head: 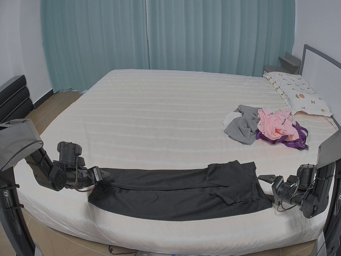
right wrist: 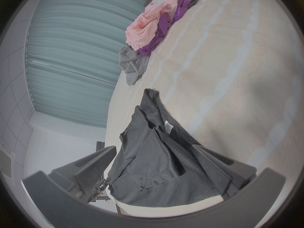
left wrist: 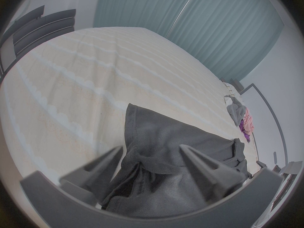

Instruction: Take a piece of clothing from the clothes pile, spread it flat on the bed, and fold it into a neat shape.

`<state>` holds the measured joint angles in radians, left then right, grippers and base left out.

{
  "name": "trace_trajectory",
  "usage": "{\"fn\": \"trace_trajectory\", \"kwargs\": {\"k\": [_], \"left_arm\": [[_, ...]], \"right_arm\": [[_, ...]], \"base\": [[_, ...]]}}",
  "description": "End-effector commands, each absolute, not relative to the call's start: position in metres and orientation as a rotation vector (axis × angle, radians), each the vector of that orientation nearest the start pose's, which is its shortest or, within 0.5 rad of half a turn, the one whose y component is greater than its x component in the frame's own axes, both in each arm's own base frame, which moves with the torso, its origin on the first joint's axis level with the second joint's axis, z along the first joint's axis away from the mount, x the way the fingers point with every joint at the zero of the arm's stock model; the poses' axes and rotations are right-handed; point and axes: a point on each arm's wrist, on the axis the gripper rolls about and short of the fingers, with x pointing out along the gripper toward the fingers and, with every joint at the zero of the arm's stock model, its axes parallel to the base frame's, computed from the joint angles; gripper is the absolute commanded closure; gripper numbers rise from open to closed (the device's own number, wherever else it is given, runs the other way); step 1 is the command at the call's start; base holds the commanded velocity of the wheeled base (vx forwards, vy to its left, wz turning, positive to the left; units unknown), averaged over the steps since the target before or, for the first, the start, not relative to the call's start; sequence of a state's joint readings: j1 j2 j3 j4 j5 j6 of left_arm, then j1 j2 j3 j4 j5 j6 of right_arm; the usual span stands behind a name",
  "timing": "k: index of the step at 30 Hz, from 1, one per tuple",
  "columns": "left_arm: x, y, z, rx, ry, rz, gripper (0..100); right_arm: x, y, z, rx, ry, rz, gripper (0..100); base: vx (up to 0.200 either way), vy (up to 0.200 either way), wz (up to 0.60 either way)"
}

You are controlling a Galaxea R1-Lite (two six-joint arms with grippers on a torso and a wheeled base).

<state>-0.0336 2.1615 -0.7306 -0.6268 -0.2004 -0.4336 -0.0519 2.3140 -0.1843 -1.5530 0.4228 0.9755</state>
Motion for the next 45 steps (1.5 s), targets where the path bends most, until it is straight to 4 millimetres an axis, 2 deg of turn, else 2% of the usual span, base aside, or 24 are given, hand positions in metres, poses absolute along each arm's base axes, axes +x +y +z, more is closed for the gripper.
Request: {"fn": "trace_trajectory", "kwargs": {"k": [1,10,20,21,43,45], "left_arm": [[0.337,-0.016,0.012,-0.476,0.842,-0.044,0],[0.34,-0.016,0.012,-0.478,0.837,-0.046,0],[0.343,-0.019,-0.006,-0.47,0.85,-0.052,0],[0.343,-0.019,-0.006,-0.472,0.848,-0.052,100],[0.34,-0.021,-0.003,-0.48,0.849,-0.064,100],[0.34,-0.021,-0.003,-0.48,0.849,-0.064,100]], "right_arm": [[0.26,-0.004,-0.021,1.072,0.688,0.065,0],[0.26,-0.004,-0.021,1.071,0.687,0.064,0],[0.26,-0.004,-0.021,1.072,0.688,0.065,0],[0.26,-0.004,-0.021,1.072,0.688,0.065,0],[0.26,-0.004,-0.021,1.072,0.688,0.065,0],[0.26,-0.004,-0.021,1.072,0.688,0.065,0]], "base": [[0.0,0.0,0.0],[0.0,0.0,0.0],[0.0,0.0,0.0],[0.0,0.0,0.0],[0.0,0.0,0.0],[-0.2,0.0,0.0]]}}
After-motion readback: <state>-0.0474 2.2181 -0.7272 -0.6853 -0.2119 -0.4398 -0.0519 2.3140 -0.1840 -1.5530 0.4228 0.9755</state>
